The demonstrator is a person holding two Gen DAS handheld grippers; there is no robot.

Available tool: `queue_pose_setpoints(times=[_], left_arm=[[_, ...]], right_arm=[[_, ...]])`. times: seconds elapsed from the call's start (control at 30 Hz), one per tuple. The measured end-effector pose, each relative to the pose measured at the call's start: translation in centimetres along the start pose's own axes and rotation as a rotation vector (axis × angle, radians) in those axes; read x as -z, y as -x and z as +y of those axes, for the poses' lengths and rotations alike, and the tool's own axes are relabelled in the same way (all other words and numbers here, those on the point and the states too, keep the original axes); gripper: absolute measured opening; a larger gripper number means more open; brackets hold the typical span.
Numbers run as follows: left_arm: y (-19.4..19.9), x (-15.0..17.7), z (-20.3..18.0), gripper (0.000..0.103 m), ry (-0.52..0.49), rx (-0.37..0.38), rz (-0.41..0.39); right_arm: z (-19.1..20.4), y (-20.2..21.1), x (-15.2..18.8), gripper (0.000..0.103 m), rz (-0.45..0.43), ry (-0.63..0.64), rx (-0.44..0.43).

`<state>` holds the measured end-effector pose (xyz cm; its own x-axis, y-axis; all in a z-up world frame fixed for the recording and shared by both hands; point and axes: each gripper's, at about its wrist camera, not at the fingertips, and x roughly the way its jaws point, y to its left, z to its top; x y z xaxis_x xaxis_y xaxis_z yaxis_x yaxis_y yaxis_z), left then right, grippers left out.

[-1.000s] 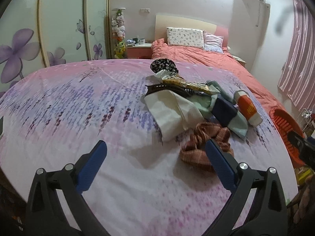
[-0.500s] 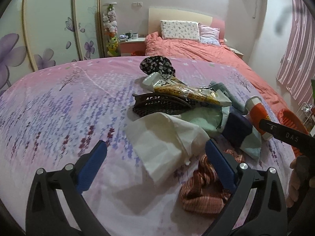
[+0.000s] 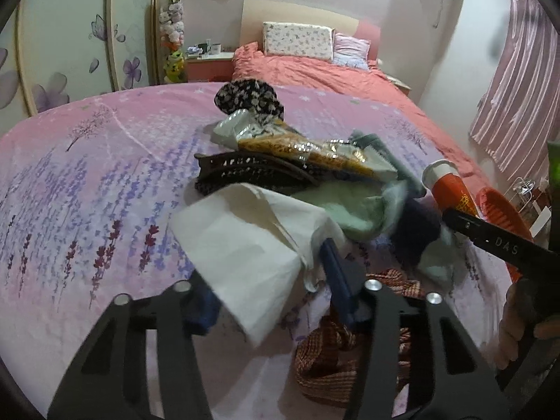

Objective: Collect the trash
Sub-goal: 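Grasp the red-and-white paper cup with the right tool while the left tool grasps the white tissue, then carry the cup and tissue to the orange basket and release both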

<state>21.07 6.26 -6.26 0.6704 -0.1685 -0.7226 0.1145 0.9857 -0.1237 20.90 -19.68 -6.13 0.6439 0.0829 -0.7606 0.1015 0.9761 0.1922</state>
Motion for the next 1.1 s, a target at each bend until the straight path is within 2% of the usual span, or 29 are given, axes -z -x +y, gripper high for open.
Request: queue_pose_setpoints(times=[0.13, 0.4, 0.67, 1.1], left_arm=[[0.7, 0.1, 0.0, 0.042, -0.017, 0.007, -0.025], [3.7, -0.2, 0.3, 0.041, -0.028, -0.001, -0.081], [7.7, -1.3, -0.4, 0.041, -0.030, 0.008, -0.155], [10.4, -2.0, -7.5, 0.041, -0.127, 0.077, -0.195]], right_arm=[[-0.2, 0.8, -0.1, 0.068, -0.024, -0.006, 0.000], [0.2, 2.7, 0.2, 0.068, -0.063, 0.000, 0.011], [0.2, 6.5, 0.3, 0.068, -0.141, 0.007, 0.018], [-3.8, 12.5, 1.2, 0.068, -0.285, -0.022, 0.127]])
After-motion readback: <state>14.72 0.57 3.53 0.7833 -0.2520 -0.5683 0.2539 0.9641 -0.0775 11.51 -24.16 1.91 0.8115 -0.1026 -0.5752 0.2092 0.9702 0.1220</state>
